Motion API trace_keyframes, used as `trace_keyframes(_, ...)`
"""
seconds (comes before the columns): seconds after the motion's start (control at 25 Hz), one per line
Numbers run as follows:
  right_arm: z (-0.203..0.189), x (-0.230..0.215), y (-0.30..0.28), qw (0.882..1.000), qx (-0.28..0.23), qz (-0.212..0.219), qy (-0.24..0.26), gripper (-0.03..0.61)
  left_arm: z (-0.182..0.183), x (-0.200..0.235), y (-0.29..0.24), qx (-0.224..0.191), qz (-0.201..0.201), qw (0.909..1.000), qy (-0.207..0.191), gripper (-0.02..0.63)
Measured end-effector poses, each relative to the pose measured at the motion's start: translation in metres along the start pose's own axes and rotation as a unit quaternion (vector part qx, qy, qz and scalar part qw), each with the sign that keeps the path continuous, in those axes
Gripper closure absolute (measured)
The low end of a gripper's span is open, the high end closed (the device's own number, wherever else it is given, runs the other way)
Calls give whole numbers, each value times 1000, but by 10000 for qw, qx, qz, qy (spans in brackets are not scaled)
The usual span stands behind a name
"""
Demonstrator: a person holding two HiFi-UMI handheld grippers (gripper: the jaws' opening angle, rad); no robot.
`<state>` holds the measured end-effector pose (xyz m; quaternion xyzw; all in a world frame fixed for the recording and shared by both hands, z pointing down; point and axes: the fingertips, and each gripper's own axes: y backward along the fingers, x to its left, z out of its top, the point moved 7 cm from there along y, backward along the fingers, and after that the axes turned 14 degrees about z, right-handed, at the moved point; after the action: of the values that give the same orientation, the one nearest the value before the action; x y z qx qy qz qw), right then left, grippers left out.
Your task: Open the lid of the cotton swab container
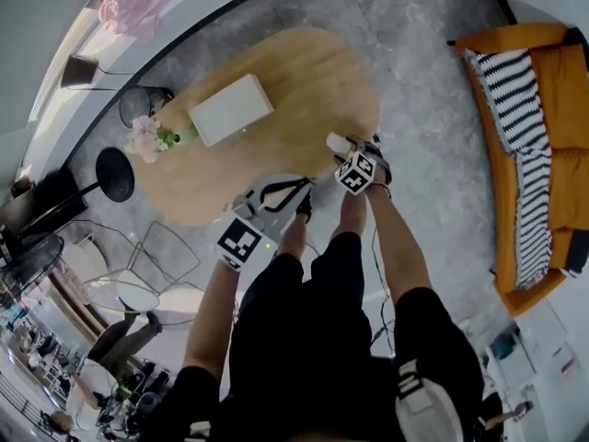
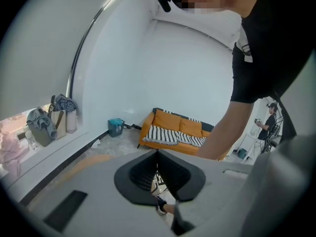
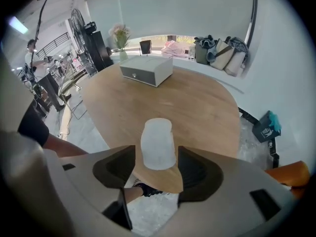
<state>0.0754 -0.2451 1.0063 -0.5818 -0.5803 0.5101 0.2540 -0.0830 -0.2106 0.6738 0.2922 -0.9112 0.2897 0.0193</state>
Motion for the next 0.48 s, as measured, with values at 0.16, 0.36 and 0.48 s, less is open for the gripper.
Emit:
trace_keyframes(0.16,0,-8,-13,9999,109,24,-46,330,-12,-1,2,96,39,9999,89,614)
trace_keyframes(0.36,8,-7,-14,9999,29,97,-108,360,-24,-1,5,65,51,9997,211,614)
trace_keyframes(0.48,5,-1,-10,9999,2,125,-84,364,-29,-4,6,63,58,9998,203,614)
